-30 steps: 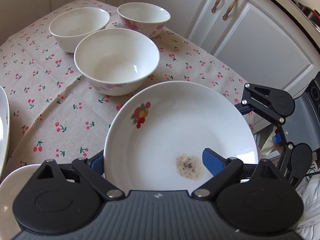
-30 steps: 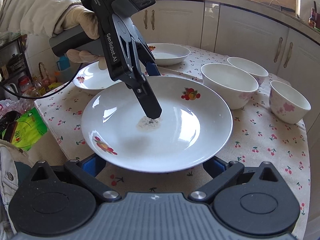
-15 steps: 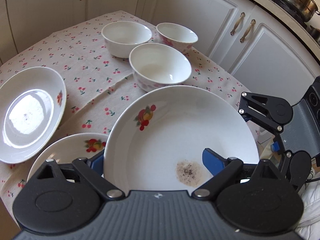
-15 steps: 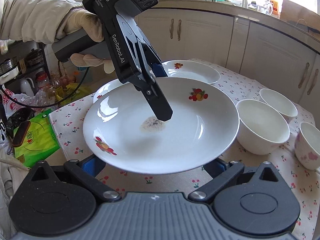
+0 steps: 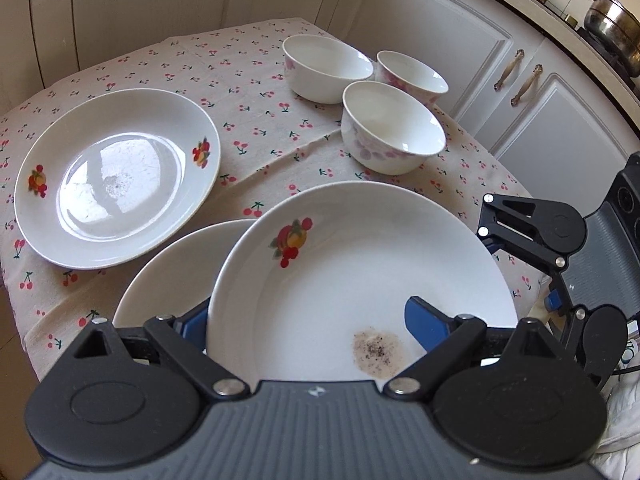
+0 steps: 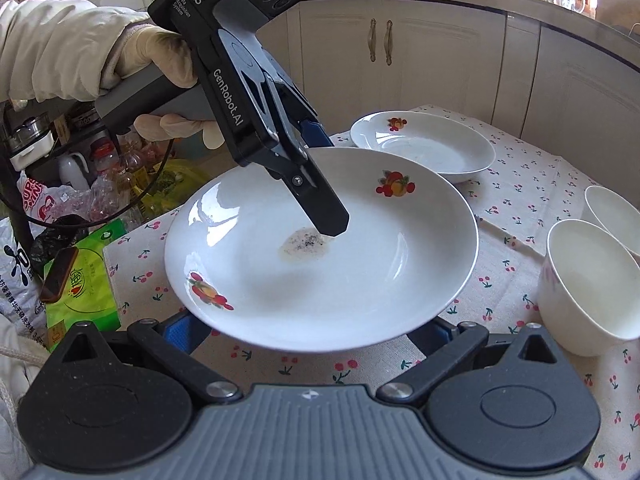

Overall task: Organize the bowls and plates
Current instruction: 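Lower the stained plate onto the other plate and open the left gripper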

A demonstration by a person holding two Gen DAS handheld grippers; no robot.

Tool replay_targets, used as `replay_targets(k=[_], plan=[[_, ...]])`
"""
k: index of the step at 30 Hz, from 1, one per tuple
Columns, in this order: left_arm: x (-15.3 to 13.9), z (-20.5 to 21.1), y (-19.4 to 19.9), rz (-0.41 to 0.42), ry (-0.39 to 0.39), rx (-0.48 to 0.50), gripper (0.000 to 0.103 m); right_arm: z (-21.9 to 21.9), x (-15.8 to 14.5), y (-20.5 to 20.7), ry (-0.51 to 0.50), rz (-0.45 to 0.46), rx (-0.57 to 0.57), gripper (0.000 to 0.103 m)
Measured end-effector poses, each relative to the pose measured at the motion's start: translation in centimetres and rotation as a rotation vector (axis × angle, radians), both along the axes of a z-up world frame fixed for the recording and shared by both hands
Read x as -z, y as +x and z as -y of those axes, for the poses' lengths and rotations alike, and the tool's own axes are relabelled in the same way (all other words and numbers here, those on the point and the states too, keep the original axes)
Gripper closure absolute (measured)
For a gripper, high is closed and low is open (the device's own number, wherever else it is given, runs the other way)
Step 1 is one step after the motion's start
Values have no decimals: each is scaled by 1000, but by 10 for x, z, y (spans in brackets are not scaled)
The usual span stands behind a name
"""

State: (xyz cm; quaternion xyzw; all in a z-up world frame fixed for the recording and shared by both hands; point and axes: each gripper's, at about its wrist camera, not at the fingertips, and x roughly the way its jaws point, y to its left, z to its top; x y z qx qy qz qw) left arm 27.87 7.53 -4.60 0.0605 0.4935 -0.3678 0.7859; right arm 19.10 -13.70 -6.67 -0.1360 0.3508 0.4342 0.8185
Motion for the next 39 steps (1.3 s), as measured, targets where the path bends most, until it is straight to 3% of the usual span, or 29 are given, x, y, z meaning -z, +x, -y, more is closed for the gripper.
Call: replay_targets(k=[20, 39], plan=[[21, -17, 15, -26, 18, -31, 8, -35, -6, 10, -84, -34, 11, 0], [13, -35, 7, 20, 31, -65, 8, -44, -8, 11, -89, -77, 42, 0]])
